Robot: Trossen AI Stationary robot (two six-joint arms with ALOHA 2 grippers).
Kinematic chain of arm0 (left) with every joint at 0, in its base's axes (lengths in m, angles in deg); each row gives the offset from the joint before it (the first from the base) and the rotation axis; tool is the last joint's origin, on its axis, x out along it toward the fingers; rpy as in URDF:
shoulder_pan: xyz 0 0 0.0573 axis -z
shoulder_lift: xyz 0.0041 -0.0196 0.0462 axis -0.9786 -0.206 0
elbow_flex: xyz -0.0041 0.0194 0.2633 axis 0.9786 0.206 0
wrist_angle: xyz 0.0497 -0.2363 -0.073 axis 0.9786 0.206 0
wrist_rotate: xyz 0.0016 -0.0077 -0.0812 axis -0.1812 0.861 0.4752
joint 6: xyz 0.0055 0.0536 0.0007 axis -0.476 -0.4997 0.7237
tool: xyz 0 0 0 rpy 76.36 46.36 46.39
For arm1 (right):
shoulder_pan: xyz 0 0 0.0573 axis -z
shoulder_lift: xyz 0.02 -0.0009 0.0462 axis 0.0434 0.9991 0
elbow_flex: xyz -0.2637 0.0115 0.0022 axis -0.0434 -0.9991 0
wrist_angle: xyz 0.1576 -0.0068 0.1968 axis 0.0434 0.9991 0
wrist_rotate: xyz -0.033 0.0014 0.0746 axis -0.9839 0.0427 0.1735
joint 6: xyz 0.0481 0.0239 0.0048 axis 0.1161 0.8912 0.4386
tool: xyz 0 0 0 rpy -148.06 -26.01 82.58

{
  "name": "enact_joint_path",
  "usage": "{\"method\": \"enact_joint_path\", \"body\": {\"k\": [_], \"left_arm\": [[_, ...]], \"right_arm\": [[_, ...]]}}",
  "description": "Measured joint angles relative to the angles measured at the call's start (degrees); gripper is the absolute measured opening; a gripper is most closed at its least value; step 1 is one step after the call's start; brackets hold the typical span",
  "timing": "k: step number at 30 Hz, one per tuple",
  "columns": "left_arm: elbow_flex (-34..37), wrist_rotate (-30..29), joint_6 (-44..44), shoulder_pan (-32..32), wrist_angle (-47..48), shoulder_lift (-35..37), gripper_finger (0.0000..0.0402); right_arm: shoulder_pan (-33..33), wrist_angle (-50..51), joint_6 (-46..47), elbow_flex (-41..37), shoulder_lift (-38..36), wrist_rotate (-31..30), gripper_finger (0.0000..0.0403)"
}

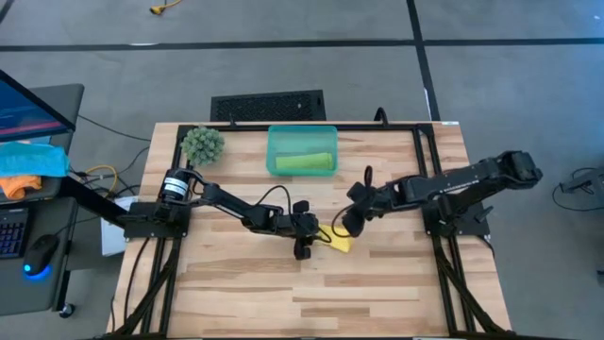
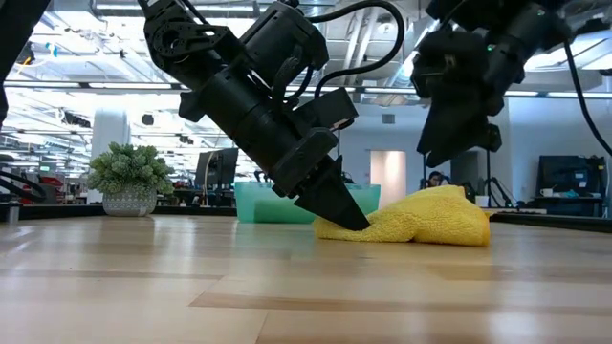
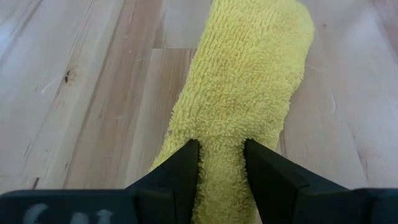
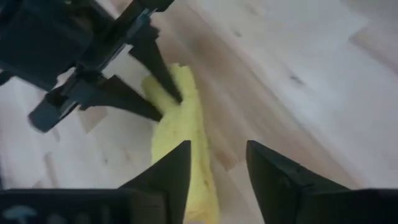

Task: Roll microfiber towels into tight, uniform cylinder then place into a basket
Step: Roll the yellow microfiber cloth

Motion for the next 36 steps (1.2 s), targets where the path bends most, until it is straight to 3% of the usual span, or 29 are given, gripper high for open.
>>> {"method": "enact_joint_path", "body": {"k": [6, 10, 15, 23, 31, 36], "left_arm": [[0.0, 0.0, 0.0, 0.0, 0.0, 0.0, 0.0127], [0.0, 0.0, -0.9, 0.0, 0.0, 0.0, 0.0127], [0.0, -0.1, -1.5, 0.0, 0.0, 0.0, 0.0127], [0.0, -0.2, -2.2, 0.0, -0.1, 0.0, 0.0127], [0.0, -0.2, -2.9, 0.0, 0.0, 0.0, 0.0127], [0.0, -0.2, -2.9, 0.0, 0.0, 0.0, 0.0127]], "right_arm": [[1.5, -0.7, 0.3, 0.0, 0.0, 4.6, 0.0234], [2.1, -0.9, 0.3, 0.0, 2.4, 5.4, 0.0255], [1.9, -1.8, 0.3, -0.1, 8.2, 6.8, 0.0255], [2.0, -12.2, -0.1, 0.1, 17.3, 22.1, 0.0255], [2.2, -12.5, -0.3, 0.6, 22.1, 26.5, 0.0252], [2.1, -12.1, -0.3, 0.3, 20.9, 26.3, 0.0210]]}}
